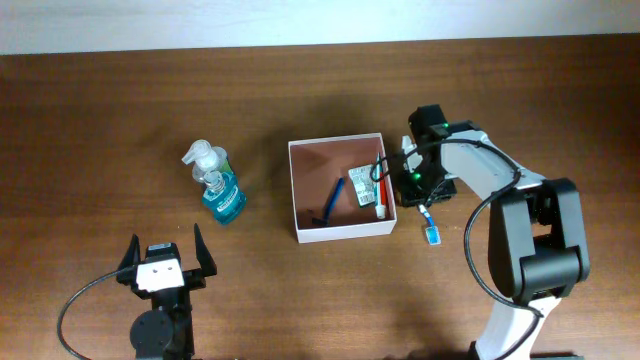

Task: Pack container
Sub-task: 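Move the right gripper over the blue toothbrush and close on it, then lift the toothbrush and carry it over the pink box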

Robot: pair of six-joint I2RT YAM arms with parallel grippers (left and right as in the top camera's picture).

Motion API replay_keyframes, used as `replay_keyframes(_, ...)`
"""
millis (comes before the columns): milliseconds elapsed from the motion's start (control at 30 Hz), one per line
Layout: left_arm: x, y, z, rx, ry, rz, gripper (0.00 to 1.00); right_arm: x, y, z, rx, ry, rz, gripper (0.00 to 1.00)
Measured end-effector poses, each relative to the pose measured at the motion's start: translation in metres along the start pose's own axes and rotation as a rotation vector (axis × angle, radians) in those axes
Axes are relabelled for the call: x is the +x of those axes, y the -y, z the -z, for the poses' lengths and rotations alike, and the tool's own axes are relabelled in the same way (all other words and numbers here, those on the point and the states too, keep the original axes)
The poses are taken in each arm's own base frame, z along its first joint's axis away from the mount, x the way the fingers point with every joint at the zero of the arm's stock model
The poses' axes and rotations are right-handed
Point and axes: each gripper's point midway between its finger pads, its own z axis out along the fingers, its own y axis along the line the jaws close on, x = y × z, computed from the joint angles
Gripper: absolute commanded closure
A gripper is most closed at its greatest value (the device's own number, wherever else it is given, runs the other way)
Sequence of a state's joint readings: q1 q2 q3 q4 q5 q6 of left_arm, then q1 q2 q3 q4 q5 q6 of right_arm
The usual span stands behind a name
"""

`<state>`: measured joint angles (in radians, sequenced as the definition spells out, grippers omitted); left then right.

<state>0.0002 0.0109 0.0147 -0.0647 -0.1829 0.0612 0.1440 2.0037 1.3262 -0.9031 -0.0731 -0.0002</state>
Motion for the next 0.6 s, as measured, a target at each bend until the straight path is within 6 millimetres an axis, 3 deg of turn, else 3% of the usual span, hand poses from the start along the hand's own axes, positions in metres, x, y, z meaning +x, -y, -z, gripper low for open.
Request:
replay_keyframes(167,0.000,0.000,0.000,0.000,0.000,0.000,0.01,0.001,0.028,0.002,0.003,0.003,-0.075,0.74)
replay_keyframes(267,0.000,0.000,0.000,0.000,0.000,0.000,0.01,0.004,0.039,0.002,0.002,-0.003,-0.108,0.74)
replay_keyframes(367,0.000,0.000,0.000,0.000,0.000,0.000,0.01,0.006,0.042,0.002,0.002,-0.009,-0.116,0.74)
replay_keyframes(600,0.000,0.000,0.000,0.000,0.000,0.000,0.01,0.007,0.043,0.002,0.010,-0.015,-0.117,0.92)
